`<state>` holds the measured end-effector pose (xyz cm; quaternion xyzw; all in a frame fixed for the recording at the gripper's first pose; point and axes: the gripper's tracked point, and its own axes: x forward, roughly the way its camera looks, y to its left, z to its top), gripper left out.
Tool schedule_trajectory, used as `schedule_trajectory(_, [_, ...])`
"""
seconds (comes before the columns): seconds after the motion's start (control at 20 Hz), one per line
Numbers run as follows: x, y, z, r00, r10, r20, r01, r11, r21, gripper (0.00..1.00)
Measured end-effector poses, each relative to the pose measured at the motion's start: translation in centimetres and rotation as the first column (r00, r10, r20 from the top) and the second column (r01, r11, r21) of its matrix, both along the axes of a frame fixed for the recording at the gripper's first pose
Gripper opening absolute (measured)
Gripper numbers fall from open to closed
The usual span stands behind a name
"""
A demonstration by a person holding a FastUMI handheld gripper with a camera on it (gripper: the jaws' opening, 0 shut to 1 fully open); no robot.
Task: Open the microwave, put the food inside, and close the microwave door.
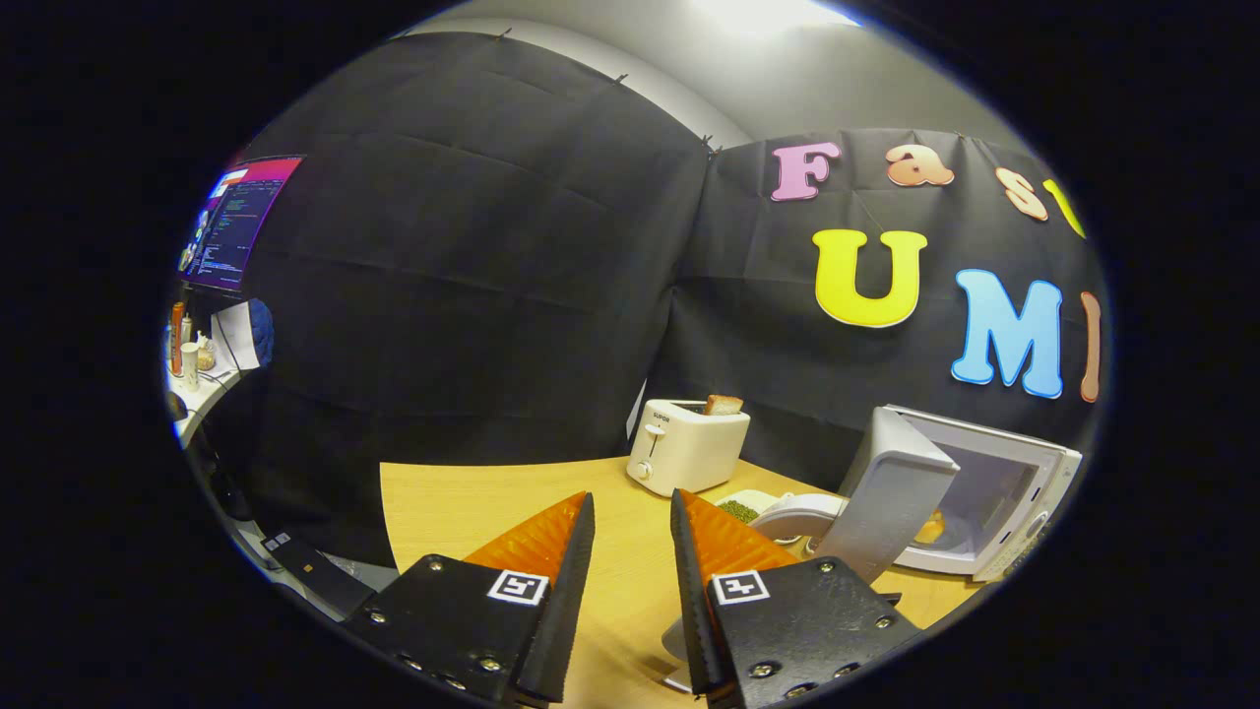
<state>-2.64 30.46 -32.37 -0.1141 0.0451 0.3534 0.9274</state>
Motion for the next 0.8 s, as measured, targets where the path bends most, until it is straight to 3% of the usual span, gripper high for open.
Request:
schedule_trajectory(0.05, [0.6,-1.0,-0.4,0.999,-0.048,-0.009,0.048,0.999,-0.009,0.46])
schedule_trajectory(0.15, [0.5,-1.6,-0.9,0.996,-0.066,-0.063,0.066,0.998,0.001,0.22])
schedule_trajectory(0.3, [1.3,-3.8,-0.8,0.991,-0.127,-0.050,0.126,0.992,-0.014,0.22])
schedule_trajectory(0.4, [2.1,-6.0,-0.7,0.986,-0.168,-0.017,0.167,0.985,-0.036,0.11])
schedule_trajectory(0.6, [4.5,-11.9,-1.4,0.959,-0.270,-0.082,0.269,0.963,-0.017,0.11])
schedule_trajectory(0.8, [7.4,-19.2,-1.6,0.912,-0.398,-0.096,0.399,0.917,-0.005,0.11])
